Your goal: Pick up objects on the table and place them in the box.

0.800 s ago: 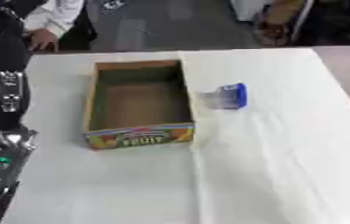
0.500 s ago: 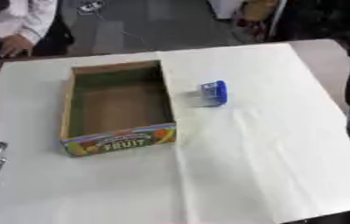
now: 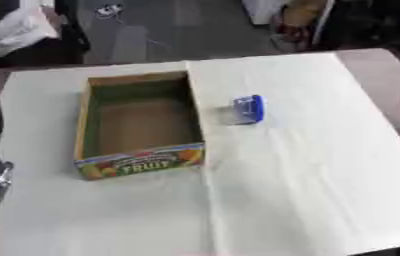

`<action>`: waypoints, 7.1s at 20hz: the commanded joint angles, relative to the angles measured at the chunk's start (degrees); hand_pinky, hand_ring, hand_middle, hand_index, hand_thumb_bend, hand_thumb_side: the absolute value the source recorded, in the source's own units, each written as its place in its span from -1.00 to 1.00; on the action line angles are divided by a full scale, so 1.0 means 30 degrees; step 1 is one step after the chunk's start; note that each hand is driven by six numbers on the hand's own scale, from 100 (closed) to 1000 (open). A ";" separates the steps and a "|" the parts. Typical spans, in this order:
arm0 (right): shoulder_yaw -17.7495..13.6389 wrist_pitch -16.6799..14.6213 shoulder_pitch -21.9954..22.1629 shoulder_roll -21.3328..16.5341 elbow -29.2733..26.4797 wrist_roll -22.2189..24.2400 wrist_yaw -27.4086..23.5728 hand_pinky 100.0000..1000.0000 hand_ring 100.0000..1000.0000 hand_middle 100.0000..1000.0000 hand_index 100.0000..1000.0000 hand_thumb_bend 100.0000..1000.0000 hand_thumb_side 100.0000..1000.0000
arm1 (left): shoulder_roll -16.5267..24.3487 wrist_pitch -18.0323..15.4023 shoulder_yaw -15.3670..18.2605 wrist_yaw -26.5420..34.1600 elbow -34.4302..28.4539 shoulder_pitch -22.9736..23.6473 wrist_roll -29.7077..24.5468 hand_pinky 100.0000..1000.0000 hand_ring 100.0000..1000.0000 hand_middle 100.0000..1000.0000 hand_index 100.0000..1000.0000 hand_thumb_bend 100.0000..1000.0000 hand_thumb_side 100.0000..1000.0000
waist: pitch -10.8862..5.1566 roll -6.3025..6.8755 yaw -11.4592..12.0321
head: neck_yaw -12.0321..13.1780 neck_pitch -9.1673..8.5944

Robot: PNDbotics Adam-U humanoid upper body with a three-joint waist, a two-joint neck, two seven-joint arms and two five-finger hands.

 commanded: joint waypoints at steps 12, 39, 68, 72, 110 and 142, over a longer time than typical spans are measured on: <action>-0.1478 0.0979 -0.1805 -0.4587 -0.0296 -0.5746 1.3338 0.01 0.22 0.35 0.50 -0.81 0.89 | 0.0305 0.0099 0.0160 -0.0203 -0.0273 0.0082 0.0123 0.77 0.43 0.84 0.71 -0.28 0.60 | -0.0184 -0.0061 0.0077 | 0.0682 0.0709; 0.2185 0.5535 -0.6443 -0.8749 0.2783 -0.3103 2.3328 0.06 0.35 0.41 0.54 -0.62 0.92 | 0.0360 0.0153 -0.0093 -0.0088 -0.0273 0.0102 -0.0167 0.77 0.43 0.85 0.71 -0.29 0.61 | -0.0072 -0.0336 0.0493 | -0.0631 0.0531; 0.3426 -0.0071 -1.0918 -0.6735 0.9802 -0.0713 2.9767 0.24 0.50 0.48 0.61 -0.33 1.00 | -0.0371 -0.0034 -0.0160 0.0160 -0.0273 -0.1014 -0.0273 0.78 0.42 0.86 0.71 -0.30 0.61 | 0.1198 -0.0003 0.1435 | -0.2055 -0.0966; 0.3424 -0.0289 -1.1164 -0.6666 1.0025 -0.0244 2.9915 0.34 0.52 0.50 0.63 -0.28 1.00 | -0.0473 -0.0103 -0.0170 0.0201 -0.0273 -0.1367 -0.0295 0.78 0.43 0.86 0.71 -0.30 0.61 | 0.1495 -0.0089 0.1792 | -0.1933 -0.1346; 0.2683 -0.0058 -1.1663 -0.6611 1.1561 0.0342 3.3102 0.40 0.53 0.50 0.67 -0.12 1.00 | -0.0952 -0.0394 -0.0441 0.0227 -0.0273 -0.3039 -0.0586 0.78 0.42 0.86 0.70 -0.31 0.62 | 0.3986 -0.1231 0.4524 | -0.1814 -0.3504; 0.2582 0.0680 -0.9975 -0.7247 1.0456 0.2118 3.3149 0.51 0.60 0.57 0.72 0.16 1.00 | -0.1036 -0.0450 -0.0513 0.0310 -0.0273 -0.3291 -0.0735 0.78 0.41 0.87 0.70 -0.32 0.62 | 0.4533 -0.1320 0.4862 | -0.1569 -0.3772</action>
